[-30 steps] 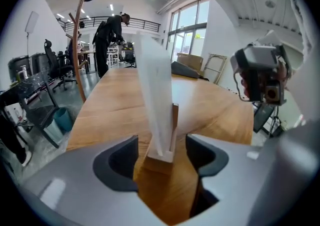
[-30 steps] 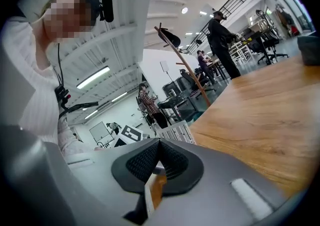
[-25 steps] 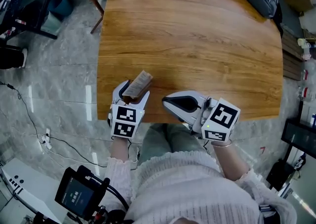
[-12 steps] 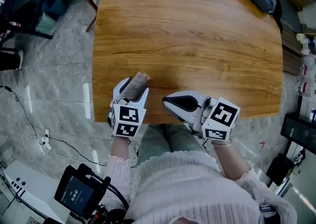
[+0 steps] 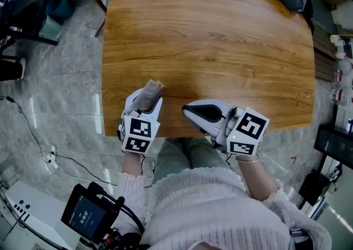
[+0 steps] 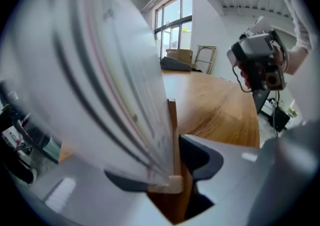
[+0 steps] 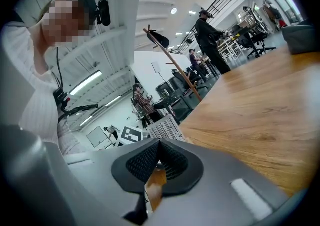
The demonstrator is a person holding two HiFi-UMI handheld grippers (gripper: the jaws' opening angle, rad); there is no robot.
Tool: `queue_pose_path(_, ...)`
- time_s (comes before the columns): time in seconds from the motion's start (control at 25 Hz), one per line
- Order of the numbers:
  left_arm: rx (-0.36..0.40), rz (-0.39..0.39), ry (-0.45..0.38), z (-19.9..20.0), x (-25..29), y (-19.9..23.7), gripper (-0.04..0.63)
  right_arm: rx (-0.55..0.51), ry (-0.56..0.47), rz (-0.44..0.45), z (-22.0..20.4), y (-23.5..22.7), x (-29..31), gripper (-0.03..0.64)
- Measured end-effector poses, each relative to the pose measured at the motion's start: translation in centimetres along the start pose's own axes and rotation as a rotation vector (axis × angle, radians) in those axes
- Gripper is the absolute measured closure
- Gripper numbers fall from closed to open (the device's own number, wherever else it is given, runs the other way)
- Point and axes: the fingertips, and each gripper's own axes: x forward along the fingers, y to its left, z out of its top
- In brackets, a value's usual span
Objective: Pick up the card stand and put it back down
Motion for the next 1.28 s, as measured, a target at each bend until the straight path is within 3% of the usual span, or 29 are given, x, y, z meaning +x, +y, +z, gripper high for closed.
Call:
queue_pose_path(0.28,-0.055,-0.012,-0.078,1.0,-0.6,0.8,0.405,-0.012,-0.007,-0.015,0.4,-0.1,-0.4,0.617)
queue_pose_path(0.56,-0.042,0.016,-0.160,4.4,-2.1,1.2,0.407,-0.036,-0.033,-0.002,1.5,0.0,-0.6,0.617)
queue_pose_path(0.92,0.039,0.041,-0.262,10.5,-7.8,-0.7,0.407,-0.167,-0.107,0.006,5.4,2.6,-3.2,0.617)
queue_pose_path(1.28,0.009,0.014,-0.376,14.3,-12.6,-2.4,0.407,-0.239,-0.175,-0.022,8.0,4.0,-4.7,0.617)
